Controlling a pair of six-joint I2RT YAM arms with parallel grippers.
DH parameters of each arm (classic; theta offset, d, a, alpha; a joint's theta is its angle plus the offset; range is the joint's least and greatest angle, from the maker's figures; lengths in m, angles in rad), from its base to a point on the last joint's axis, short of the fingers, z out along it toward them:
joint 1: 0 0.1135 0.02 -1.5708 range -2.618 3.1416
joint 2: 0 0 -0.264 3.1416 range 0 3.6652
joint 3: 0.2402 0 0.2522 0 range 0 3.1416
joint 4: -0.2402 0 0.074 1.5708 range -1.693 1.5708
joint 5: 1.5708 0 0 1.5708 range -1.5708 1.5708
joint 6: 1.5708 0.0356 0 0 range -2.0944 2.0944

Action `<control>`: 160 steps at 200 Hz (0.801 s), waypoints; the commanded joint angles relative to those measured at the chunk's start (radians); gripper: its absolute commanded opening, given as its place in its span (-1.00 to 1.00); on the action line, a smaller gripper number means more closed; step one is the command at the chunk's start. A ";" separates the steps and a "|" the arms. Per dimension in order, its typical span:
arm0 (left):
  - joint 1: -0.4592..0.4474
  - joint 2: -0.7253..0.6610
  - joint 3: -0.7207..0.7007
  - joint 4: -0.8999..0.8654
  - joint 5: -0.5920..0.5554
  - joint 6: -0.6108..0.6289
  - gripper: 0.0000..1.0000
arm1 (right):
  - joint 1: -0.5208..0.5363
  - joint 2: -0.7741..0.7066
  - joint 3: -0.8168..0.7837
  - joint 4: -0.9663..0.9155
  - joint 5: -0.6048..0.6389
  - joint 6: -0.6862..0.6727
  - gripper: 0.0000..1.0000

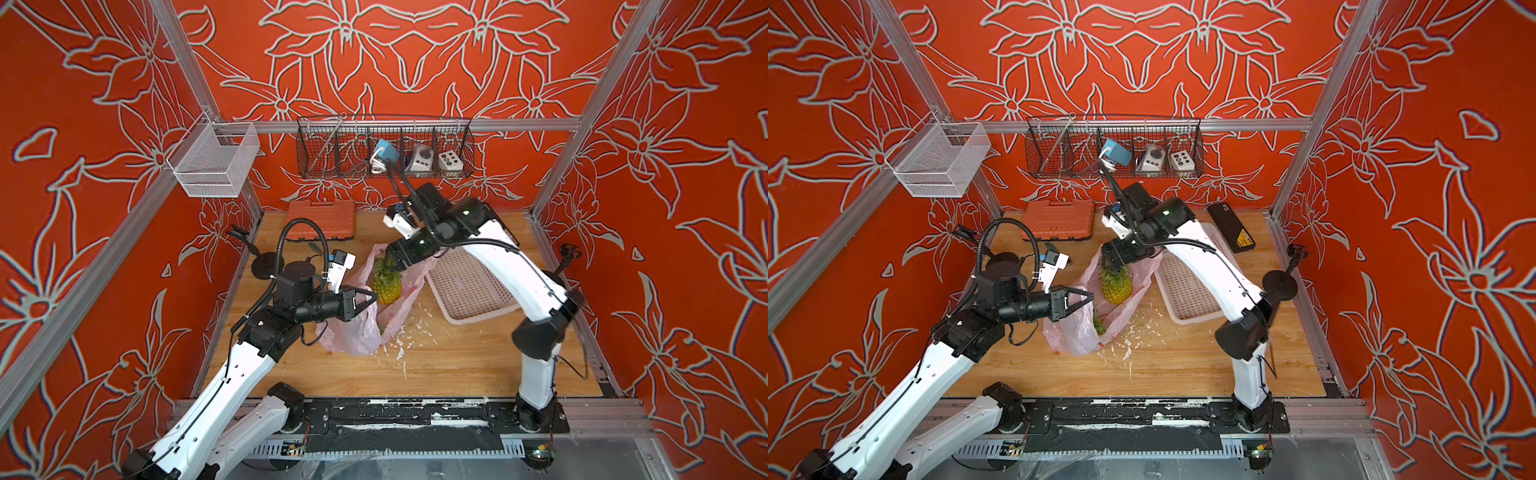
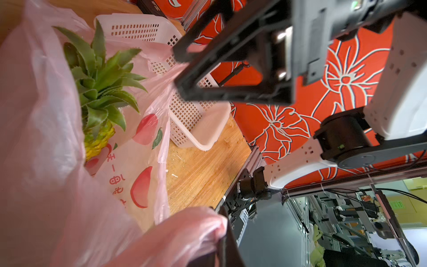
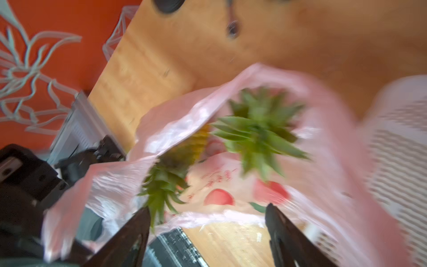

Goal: Place the pineapple into a plastic bag & tie a knot
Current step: Place the pineapple in the plastic bag, then adjust the plastic bag at the center of the board.

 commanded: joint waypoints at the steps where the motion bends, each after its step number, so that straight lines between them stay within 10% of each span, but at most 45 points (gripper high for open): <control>1: 0.001 0.007 0.045 0.027 -0.010 -0.001 -1.00 | -0.019 -0.197 -0.165 0.062 0.260 0.003 0.76; 44: 0.001 0.020 0.074 0.012 -0.011 0.000 -1.00 | -0.088 -0.397 -0.530 0.246 0.246 -0.017 0.87; 121: 0.001 0.023 0.089 -0.021 -0.027 0.006 -1.00 | -0.118 -0.240 -0.495 0.314 0.242 -0.061 0.88; 160: 0.002 0.017 0.107 -0.044 -0.041 0.014 -1.00 | -0.131 -0.200 -0.468 0.334 0.179 -0.062 0.13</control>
